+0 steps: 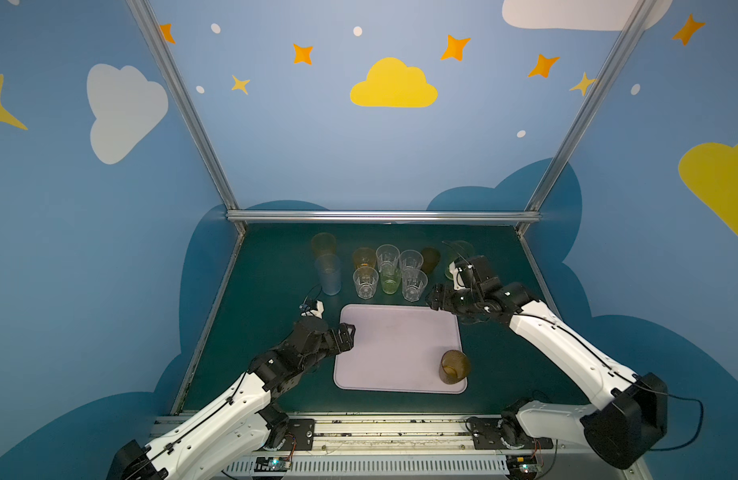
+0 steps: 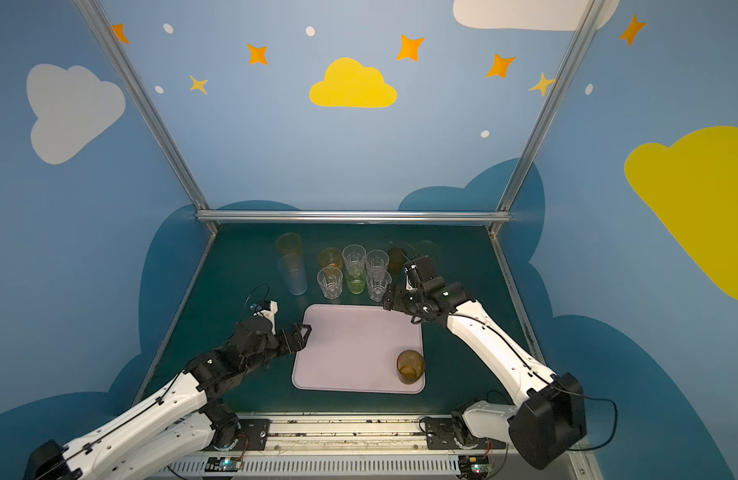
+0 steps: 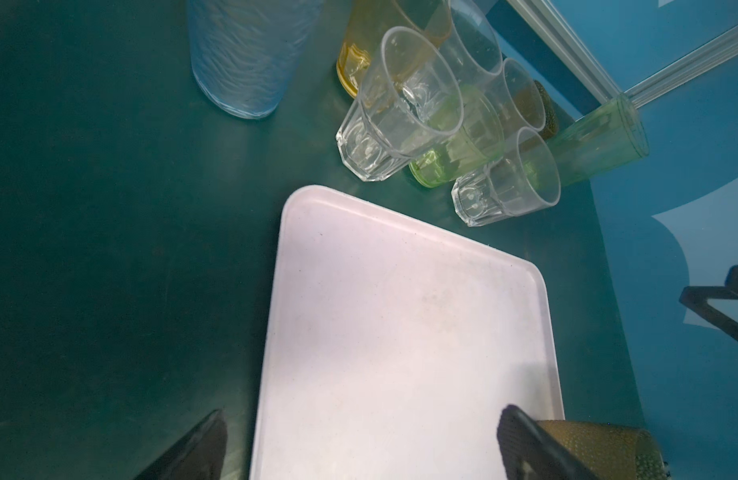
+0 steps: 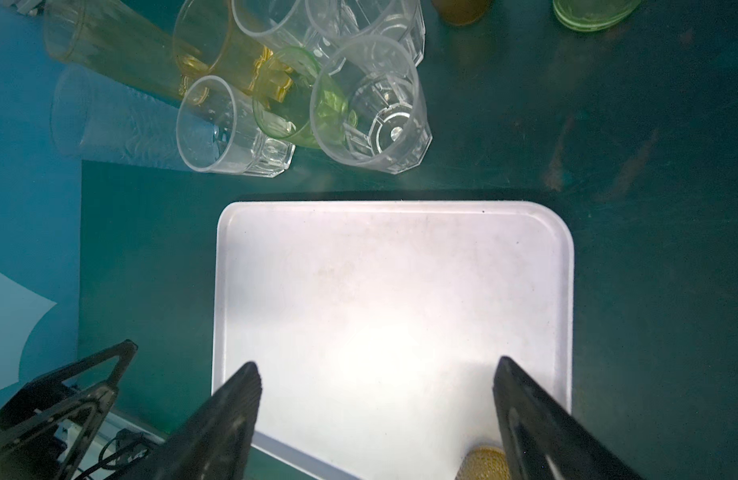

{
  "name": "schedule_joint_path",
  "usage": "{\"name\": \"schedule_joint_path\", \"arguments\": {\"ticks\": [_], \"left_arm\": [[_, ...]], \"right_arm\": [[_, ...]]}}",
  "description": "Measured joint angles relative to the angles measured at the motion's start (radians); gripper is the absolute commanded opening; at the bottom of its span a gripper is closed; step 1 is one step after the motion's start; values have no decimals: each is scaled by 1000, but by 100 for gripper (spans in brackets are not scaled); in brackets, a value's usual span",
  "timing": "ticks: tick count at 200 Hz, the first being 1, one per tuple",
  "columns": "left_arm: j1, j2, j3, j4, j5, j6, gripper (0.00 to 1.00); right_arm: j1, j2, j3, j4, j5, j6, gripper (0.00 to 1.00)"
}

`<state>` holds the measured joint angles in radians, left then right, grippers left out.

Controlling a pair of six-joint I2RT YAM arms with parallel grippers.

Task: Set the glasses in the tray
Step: 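Move the open right gripper back to the clear faceted glasses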

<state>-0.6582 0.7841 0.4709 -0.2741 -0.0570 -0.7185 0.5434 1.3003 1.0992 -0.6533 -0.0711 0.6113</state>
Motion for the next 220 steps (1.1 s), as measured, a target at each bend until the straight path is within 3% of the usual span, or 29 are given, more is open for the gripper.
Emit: {"name": "schedule_joint_path", "arguments": {"ticks": [63,91,113,131,150,220], "left_arm": [[27,-28,-5,5,7,3,100],[35,-28,-5,7,11,5,100],[39,-28,-5,9,11,5,100],[42,-28,-6,10,15,5,100],[43,-28,-6,16,19,6,100],[47,-28,-26,46,24,7,100]], "right_arm": [[-7,162,75,48,-24,6,83],[-12,219,106,63,-24,18,77],[-14,264,138,69,-16,19,57],[-18,290,156,74,-2,29,52],[-26,312,169,75,8,39,38],[-61,412,214,91,26,57,23]]}}
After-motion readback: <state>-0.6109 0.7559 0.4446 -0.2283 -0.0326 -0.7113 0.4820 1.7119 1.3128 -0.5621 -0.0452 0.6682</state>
